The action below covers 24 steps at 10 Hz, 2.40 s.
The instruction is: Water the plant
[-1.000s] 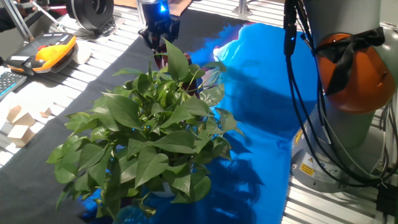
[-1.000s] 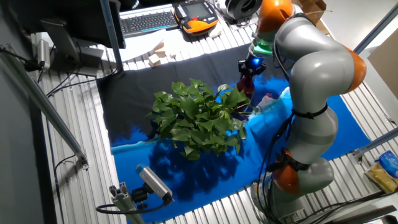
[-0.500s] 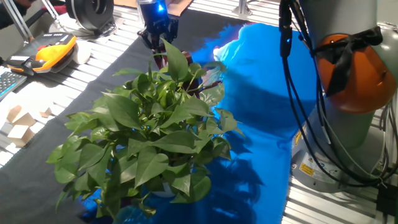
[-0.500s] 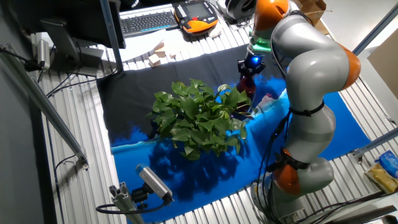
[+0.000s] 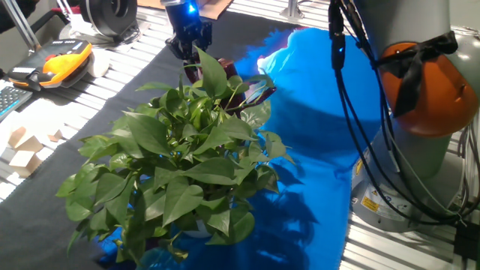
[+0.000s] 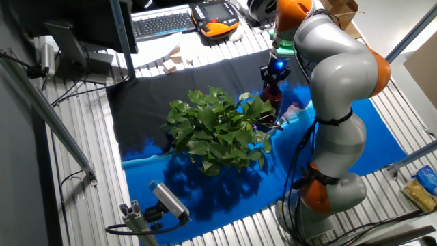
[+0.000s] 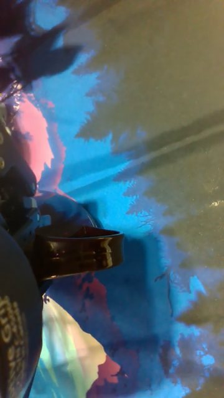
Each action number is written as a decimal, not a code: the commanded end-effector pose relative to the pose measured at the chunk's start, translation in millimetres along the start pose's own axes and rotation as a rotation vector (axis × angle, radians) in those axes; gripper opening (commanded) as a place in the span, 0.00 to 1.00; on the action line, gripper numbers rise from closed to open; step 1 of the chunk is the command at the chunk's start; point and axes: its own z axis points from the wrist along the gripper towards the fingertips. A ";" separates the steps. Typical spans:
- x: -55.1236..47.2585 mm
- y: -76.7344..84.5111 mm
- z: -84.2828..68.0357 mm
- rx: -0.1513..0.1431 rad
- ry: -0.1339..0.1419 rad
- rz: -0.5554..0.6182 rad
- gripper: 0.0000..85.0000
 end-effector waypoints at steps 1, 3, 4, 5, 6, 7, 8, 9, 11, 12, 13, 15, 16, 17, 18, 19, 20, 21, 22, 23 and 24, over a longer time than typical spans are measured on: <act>4.1 0.2 -3.4 -0.005 -0.006 0.004 0.00; 11.1 -2.1 -9.4 -0.007 -0.023 0.001 0.00; 13.3 -6.7 -11.3 -0.018 -0.024 0.002 0.00; 16.2 -9.1 -12.3 -0.034 -0.026 0.003 0.00; 16.6 -3.3 -11.4 -0.036 -0.032 0.017 0.00; 14.9 7.0 -5.7 -0.038 -0.044 0.028 0.00; 13.6 12.6 -2.5 -0.029 -0.063 0.031 0.00; 13.6 12.6 -2.5 -0.019 -0.086 0.035 0.00; 13.6 12.6 -2.5 -0.067 -0.101 0.029 0.00; 13.6 12.6 -2.5 -0.083 -0.117 0.038 0.00; 13.6 12.6 -2.5 -0.047 -0.157 0.048 0.00; 13.6 12.6 -2.5 -0.095 -0.180 0.092 0.00; 13.6 12.6 -2.5 -0.082 -0.194 0.100 0.00; 13.6 12.6 -2.5 -0.100 -0.193 0.114 0.00; 13.6 12.6 -2.5 -0.100 -0.195 0.126 0.00; 13.6 12.6 -2.5 -0.099 -0.198 0.152 0.00; 13.6 12.6 -2.5 -0.090 -0.192 0.166 0.00; 13.6 12.6 -2.5 -0.067 -0.188 0.185 0.00; 13.6 12.6 -2.5 -0.042 -0.175 0.209 0.00; 13.6 12.6 -2.5 -0.049 -0.151 0.198 0.00; 13.6 12.6 -2.5 -0.057 -0.130 0.172 0.00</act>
